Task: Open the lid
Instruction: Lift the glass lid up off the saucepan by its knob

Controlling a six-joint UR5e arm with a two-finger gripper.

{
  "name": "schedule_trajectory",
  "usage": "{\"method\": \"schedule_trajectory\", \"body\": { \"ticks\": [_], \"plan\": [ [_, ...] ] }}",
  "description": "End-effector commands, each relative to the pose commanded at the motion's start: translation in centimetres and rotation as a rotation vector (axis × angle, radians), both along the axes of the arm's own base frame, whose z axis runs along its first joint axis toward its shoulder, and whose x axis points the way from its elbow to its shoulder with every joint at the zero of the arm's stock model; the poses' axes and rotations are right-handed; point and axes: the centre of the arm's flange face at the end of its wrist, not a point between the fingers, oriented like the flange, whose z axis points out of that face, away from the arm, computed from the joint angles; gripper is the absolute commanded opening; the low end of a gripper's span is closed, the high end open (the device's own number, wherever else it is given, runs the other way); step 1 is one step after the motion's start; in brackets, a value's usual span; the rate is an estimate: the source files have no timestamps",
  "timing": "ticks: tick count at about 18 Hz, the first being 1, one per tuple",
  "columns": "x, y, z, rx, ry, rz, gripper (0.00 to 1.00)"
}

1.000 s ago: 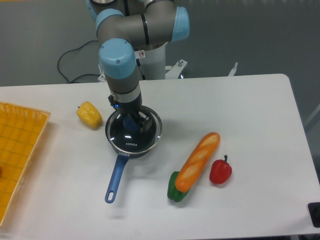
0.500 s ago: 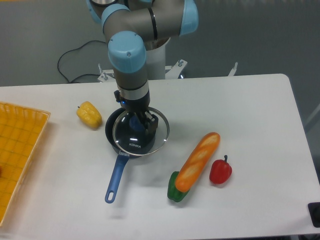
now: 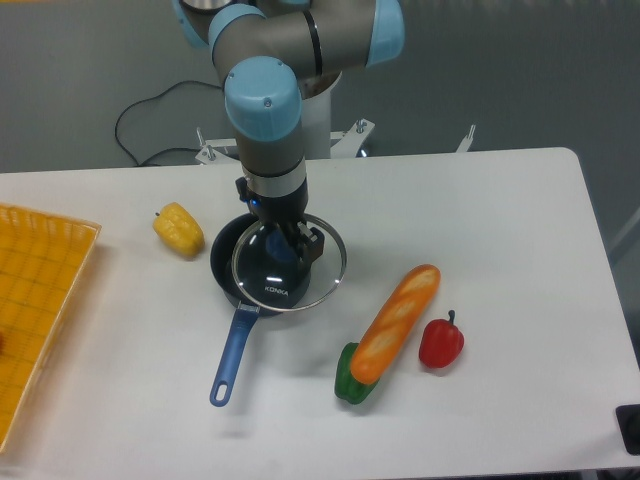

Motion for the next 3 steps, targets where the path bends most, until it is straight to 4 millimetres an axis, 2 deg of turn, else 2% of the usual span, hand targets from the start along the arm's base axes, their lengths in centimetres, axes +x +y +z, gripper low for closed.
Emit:
{"method": "schedule_trajectory", "body": {
  "ticks": [3],
  "plan": [
    [0.13,-0.14,-0.30,-0.012,-0.012,-0.002,0.52]
  ]
}}
